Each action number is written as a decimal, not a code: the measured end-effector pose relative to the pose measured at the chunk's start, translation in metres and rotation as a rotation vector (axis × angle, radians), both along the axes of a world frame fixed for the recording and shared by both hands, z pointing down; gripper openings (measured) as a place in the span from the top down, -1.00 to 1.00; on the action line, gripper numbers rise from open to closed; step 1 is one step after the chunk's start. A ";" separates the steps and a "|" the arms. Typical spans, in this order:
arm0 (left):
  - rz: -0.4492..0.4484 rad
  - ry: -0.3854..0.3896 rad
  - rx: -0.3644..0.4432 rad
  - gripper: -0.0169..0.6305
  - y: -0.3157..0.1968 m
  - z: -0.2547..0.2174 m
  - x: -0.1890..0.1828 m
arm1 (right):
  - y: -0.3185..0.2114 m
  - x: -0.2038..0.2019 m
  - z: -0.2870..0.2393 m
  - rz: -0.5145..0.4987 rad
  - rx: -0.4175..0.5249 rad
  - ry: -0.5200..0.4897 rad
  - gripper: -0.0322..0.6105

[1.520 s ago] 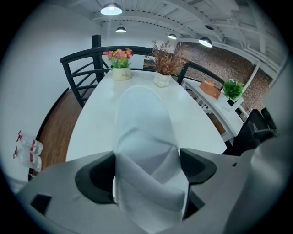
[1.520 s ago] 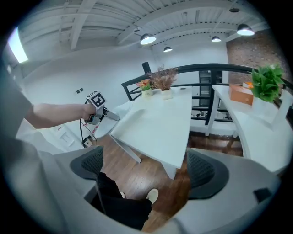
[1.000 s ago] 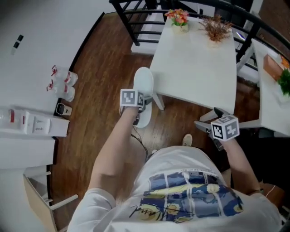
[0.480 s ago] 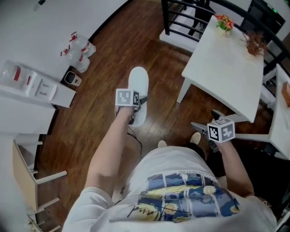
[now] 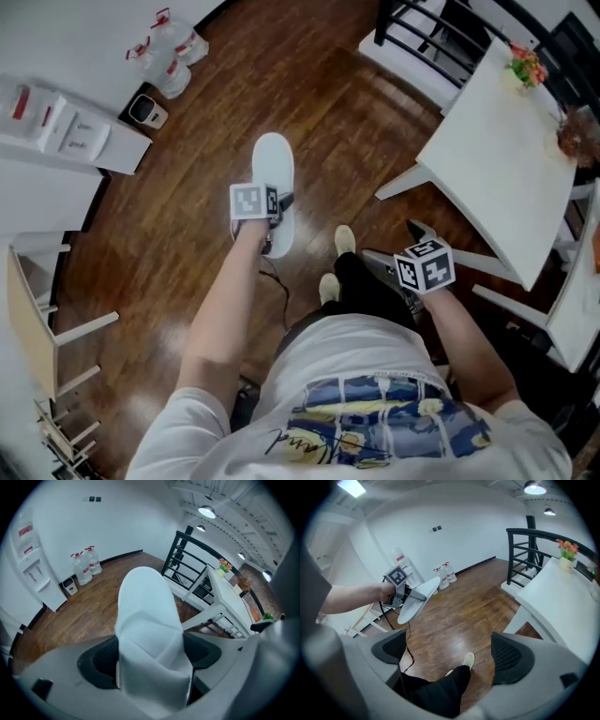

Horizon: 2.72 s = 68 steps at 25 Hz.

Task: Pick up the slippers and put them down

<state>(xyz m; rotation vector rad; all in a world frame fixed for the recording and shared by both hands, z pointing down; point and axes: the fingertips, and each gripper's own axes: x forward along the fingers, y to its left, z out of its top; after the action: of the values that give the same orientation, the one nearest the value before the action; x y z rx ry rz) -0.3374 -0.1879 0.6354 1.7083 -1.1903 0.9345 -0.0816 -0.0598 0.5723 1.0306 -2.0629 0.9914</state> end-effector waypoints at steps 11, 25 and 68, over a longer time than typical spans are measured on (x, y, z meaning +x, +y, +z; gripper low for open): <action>-0.236 -0.011 -0.060 -0.35 -0.107 0.240 -0.045 | -0.145 -0.068 0.208 -0.127 -0.077 0.013 -0.91; -0.299 -0.008 -0.249 -0.36 -0.148 0.733 -0.075 | -0.172 -0.163 0.548 -0.087 -0.241 -0.027 -0.91; 0.444 0.091 0.160 -0.38 0.137 -0.125 0.057 | 0.114 0.055 -0.098 0.361 0.146 0.053 -0.74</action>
<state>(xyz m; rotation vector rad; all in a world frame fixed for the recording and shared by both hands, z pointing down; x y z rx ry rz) -0.2801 -0.0513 0.5101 2.1740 -0.8573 1.0267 -0.0265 0.0545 0.4741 1.5276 -1.9682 0.9828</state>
